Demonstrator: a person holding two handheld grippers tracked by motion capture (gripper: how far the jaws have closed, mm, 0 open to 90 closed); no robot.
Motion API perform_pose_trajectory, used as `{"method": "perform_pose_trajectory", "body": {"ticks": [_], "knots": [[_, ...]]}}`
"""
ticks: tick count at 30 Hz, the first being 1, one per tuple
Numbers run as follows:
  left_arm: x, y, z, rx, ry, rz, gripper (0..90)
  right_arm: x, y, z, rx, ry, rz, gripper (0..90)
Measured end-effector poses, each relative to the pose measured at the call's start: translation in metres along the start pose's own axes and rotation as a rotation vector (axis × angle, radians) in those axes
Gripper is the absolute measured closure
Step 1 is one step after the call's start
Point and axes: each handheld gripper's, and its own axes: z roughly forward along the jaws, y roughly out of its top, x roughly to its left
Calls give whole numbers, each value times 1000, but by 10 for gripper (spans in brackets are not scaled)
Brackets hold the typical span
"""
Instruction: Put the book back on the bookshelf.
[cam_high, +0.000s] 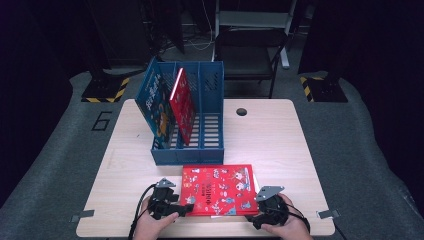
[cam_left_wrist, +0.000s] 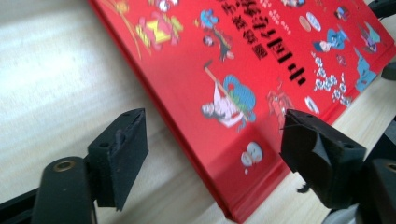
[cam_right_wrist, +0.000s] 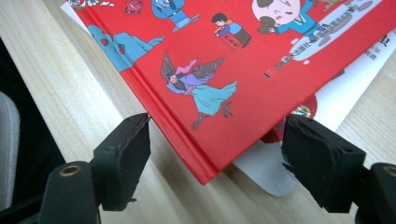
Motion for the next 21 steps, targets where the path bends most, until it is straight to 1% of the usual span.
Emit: {"method": "perform_pose_trajectory", "body": {"ticks": [1,3,4,6,7,8,9,10,11,12,13,15,16,17,18,19,20,21], "knots": [[-1,-1,1,-7,6,-22,219,-1,-1,-3,-17,5,14,250],[0,-1,1,-2,0,-11,220,-3,-2,-9,-48,19,41,258],[-1,-2,1,-3,-2,-12,220,-4,-3,-13,-72,21,49,283],[-1,-1,1,-2,-6,-2,222,-5,-3,-19,-113,25,71,384],[0,-1,1,11,-20,7,225,-7,-3,-22,-128,36,73,429],[-2,-2,3,3,-14,7,226,-8,-4,-24,-138,33,80,451],[-2,-1,4,13,-25,14,230,-9,-4,-24,-136,26,90,457],[-3,-2,5,11,-34,8,238,-11,-4,-22,-134,17,98,458],[-3,-1,5,18,-42,18,246,-11,-5,-20,-111,28,116,461],[-3,-1,5,18,-37,18,249,-13,-6,-18,-100,31,109,479],[-3,-1,5,23,-44,18,249,-12,-7,-16,-80,44,115,505],[-3,-1,5,20,-41,19,260,-11,-7,-14,-74,85,115,551],[-3,0,5,22,-40,17,261,-10,-6,-13,-70,89,106,540],[-3,0,4,28,-39,22,263,-8,-6,-13,-66,74,105,540],[-4,0,5,17,-34,13,265,-7,-6,-13,-65,69,99,548],[-3,0,5,26,-35,24,266,-7,-6,-14,-57,68,95,560],[-4,0,5,27,-37,13,267,-6,-6,-14,-56,66,99,568],[-4,0,4,37,-38,19,268,-5,-6,-14,-55,62,105,573]]}}
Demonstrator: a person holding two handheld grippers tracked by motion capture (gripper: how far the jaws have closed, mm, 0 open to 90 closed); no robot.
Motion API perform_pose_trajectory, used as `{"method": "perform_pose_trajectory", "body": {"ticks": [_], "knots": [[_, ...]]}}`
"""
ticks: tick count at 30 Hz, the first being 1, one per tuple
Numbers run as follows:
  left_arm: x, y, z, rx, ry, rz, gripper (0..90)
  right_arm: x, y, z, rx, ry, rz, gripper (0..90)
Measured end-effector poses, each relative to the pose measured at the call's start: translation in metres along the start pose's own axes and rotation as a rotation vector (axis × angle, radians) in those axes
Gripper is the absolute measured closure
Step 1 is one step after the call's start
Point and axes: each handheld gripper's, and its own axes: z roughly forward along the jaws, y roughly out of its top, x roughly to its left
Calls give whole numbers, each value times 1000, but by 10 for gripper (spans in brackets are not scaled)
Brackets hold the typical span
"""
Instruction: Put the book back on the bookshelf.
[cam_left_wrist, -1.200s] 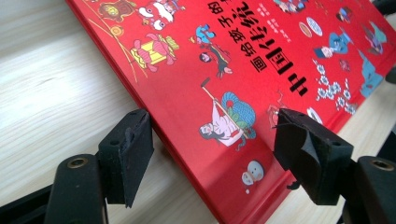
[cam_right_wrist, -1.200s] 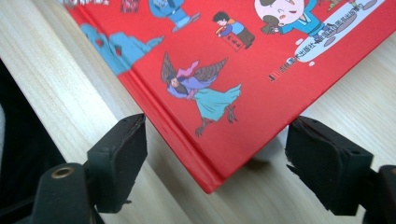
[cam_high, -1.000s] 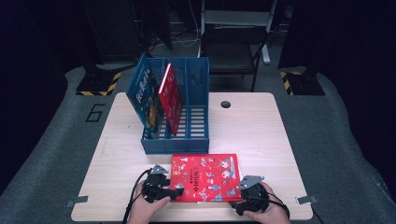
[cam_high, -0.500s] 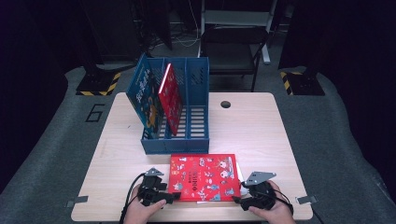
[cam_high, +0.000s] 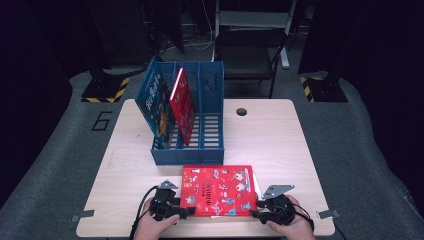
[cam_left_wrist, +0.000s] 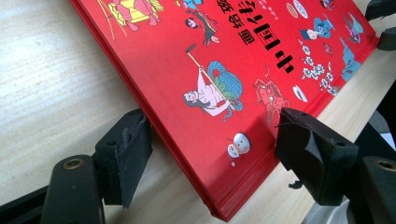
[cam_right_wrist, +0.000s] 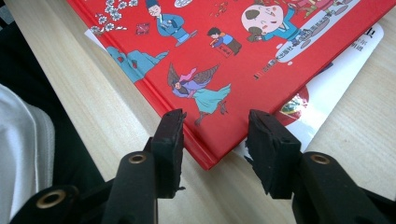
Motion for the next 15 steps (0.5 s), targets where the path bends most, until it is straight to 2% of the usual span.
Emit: {"method": "perform_pose_trajectory", "body": {"ticks": [3,4,5,7,9,10,12,13,14,15], "knots": [[-2,-3,-1,-5,6,0,269,2,-1,-1,12,8,2,578],[-2,-4,-2,-3,7,2,270,3,-1,-2,20,24,-1,582],[-3,-4,-3,-2,9,-3,270,4,-1,-1,9,14,7,592],[-2,-5,-4,5,0,2,268,7,-3,-3,15,29,13,616],[-1,-5,-4,8,-6,6,266,10,-8,-6,18,43,8,695],[-2,-5,-3,3,-7,-3,267,12,-11,-7,13,45,12,698],[-2,-5,-3,8,-5,1,265,13,-14,-8,7,52,15,693],[-2,-4,-2,7,-3,2,262,14,-14,-8,-1,49,13,655],[-2,-4,-2,8,-4,5,261,14,-14,-8,6,20,8,613],[-1,-4,-2,8,-9,6,260,15,-13,-7,3,13,7,600]]}}
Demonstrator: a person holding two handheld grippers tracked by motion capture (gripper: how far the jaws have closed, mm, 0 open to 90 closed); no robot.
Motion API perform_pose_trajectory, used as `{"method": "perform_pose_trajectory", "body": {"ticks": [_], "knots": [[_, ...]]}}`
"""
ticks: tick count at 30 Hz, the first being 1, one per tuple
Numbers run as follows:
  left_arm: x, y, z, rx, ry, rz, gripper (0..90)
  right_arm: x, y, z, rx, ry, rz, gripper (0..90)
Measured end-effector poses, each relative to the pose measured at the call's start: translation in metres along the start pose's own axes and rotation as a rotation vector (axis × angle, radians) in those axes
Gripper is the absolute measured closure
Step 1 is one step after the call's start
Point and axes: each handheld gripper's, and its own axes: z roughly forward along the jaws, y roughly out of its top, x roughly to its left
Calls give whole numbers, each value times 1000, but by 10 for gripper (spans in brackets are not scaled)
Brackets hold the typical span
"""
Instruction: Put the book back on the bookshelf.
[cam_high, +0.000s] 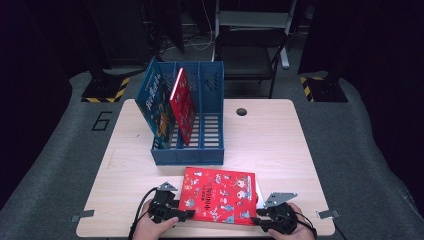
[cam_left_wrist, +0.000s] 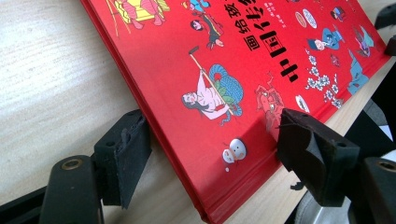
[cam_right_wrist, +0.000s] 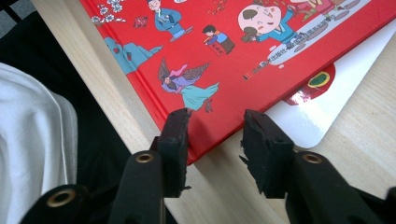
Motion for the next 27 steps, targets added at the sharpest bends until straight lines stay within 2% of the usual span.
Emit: {"method": "perform_pose_trajectory", "body": {"ticks": [3,6,10,12,13,14,15,18,22,23,26,27], "knots": [[2,1,0,4,-8,9,258,0,-1,1,-6,-8,7,557],[0,0,2,-3,0,11,241,-4,-2,1,-6,19,19,556],[0,0,1,2,2,22,239,-7,-4,2,-2,53,80,566],[1,0,0,14,-3,32,238,-6,-4,2,2,48,71,585],[0,0,1,5,1,28,238,-6,-3,3,-10,43,55,585],[2,0,1,8,0,41,238,-5,-3,3,-6,39,41,585],[2,0,1,5,-1,38,236,-4,-2,3,9,30,50,585],[3,0,1,13,-12,42,231,-3,-3,4,0,24,39,587],[0,0,3,12,-36,10,244,-2,-3,4,10,15,45,589],[2,1,3,18,-37,27,246,-1,-3,4,8,17,38,588],[2,2,3,26,-51,17,250,0,-3,4,11,5,27,590],[2,2,4,15,-50,14,245,0,-3,4,13,8,32,591]]}}
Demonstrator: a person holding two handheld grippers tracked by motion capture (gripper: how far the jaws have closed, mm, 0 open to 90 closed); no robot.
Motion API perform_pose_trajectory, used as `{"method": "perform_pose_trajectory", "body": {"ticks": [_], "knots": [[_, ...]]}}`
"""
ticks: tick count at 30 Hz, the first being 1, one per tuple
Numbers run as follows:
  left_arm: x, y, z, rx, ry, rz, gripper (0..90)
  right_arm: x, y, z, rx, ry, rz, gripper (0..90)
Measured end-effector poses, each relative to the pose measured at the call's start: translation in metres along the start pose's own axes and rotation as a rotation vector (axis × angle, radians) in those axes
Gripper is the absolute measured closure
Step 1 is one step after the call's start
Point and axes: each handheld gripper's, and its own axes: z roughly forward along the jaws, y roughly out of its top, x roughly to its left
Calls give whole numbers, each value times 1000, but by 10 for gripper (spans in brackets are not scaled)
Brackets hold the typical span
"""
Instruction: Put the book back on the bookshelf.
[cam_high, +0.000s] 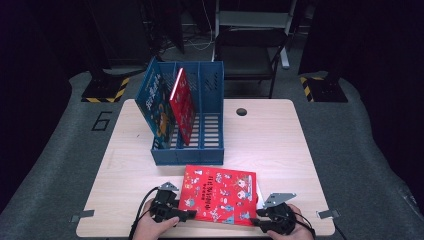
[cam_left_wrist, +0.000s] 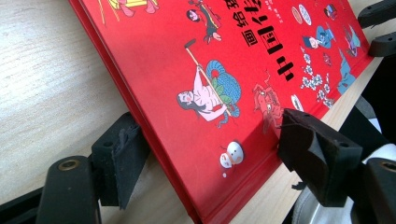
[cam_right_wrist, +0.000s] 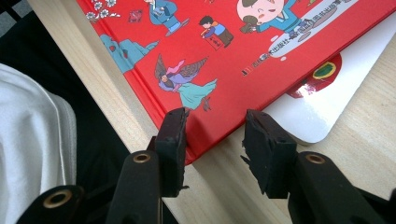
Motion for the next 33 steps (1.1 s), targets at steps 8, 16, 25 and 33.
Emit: {"method": "perform_pose_trajectory", "body": {"ticks": [8,16,25,33], "knots": [[0,2,2,4,-2,25,218,0,-1,0,-6,0,-6,592],[1,5,5,6,-35,6,215,1,-1,0,9,-3,-22,597],[1,8,2,-25,-46,-21,259,-2,-4,0,-17,16,-2,598],[2,9,0,-49,-58,-41,259,-11,-5,-1,-48,106,83,486]]}}
